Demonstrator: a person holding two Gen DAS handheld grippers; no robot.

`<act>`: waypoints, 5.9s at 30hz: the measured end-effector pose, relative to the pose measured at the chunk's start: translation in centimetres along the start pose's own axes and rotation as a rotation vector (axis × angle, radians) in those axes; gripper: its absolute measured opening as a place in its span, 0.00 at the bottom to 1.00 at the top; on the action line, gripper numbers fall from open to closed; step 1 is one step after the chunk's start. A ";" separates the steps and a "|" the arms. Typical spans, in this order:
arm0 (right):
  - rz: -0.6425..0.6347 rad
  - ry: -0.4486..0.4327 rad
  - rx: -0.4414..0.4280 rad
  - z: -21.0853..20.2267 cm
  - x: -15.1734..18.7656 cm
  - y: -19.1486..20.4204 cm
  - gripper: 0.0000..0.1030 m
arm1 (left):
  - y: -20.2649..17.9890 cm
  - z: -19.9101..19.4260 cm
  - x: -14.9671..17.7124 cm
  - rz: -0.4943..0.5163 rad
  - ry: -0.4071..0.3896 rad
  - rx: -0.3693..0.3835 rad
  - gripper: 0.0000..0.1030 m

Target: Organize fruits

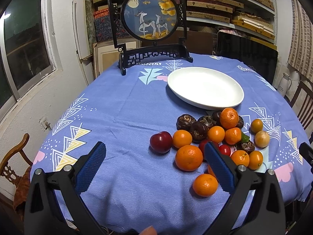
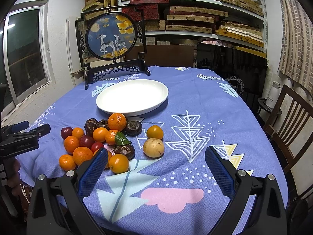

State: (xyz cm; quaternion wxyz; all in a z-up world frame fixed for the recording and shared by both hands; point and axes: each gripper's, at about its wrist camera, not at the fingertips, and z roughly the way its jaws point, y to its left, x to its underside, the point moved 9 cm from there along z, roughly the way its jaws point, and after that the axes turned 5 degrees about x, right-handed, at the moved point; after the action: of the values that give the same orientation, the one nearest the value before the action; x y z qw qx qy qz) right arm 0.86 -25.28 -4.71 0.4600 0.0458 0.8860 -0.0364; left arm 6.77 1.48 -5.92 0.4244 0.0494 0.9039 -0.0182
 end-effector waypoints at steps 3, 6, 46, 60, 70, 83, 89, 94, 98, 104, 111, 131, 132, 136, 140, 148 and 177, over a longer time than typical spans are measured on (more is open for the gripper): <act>-0.001 0.001 -0.001 -0.1 -0.1 0.0 0.96 | 0.1 -0.1 0.0 0.000 0.002 -0.001 0.96; -0.001 -0.001 -0.001 -0.1 -0.1 0.0 0.96 | 0.1 -0.1 -0.1 0.000 0.001 0.000 0.96; 0.021 0.063 -0.021 2.1 1.0 -0.6 0.96 | -4.7 6.1 3.8 0.137 0.139 0.278 0.60; -0.013 0.097 0.006 4.6 1.5 -1.7 0.96 | -5.5 5.1 3.3 0.128 0.111 0.344 0.43; -0.129 0.208 0.023 11.1 0.9 1.2 0.82 | -4.3 3.2 2.3 0.104 0.054 0.335 0.43; -0.083 0.191 -0.120 9.3 -1.2 1.9 0.40 | -3.5 4.1 0.2 0.083 0.027 0.349 0.43; -0.074 0.162 -0.140 10.9 -7.1 1.7 0.40 | -5.7 6.3 -4.9 0.122 0.018 0.386 0.43; -0.053 0.220 -0.175 16.4 -10.7 3.2 0.40 | -7.8 12.6 -8.6 0.089 0.106 0.414 0.43; -0.053 0.280 -0.161 22.0 -11.7 4.5 0.41 | -9.0 17.9 -10.6 0.058 0.202 0.417 0.43; -0.022 0.190 -0.100 23.1 -14.5 3.8 0.64 | -8.0 20.1 -12.9 -0.040 0.213 0.424 0.70; -0.082 0.135 -0.064 16.7 -10.6 2.2 0.66 | -6.4 11.4 -9.5 0.061 0.076 0.459 0.79; -0.051 0.132 -0.001 8.9 -1.4 -2.2 0.67 | -5.0 8.7 4.9 0.263 0.140 0.364 0.37; -0.047 0.141 -0.006 9.1 -1.2 -2.4 0.67 | -5.1 8.8 4.8 0.263 0.130 0.369 0.37; -0.041 0.182 -0.038 10.1 -0.8 -2.1 0.67 | -5.1 8.1 4.6 0.236 0.122 0.399 0.36; -0.088 0.224 -0.064 11.3 -0.5 -0.3 0.67 | -4.7 5.8 3.3 0.222 0.062 0.413 0.36; -0.143 0.290 -0.104 14.1 0.5 2.9 0.37 | -4.8 4.1 2.7 0.224 0.039 0.419 0.36; -0.004 0.186 -0.149 21.0 -12.5 2.4 0.51 | -11.5 16.4 -9.6 0.137 0.170 0.475 0.64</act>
State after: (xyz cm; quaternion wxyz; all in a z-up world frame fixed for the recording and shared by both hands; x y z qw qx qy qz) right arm 25.30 -25.74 -6.61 0.3779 0.0126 0.9252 0.0331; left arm 24.19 -11.93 -9.14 0.3235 0.2102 0.9013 -0.1968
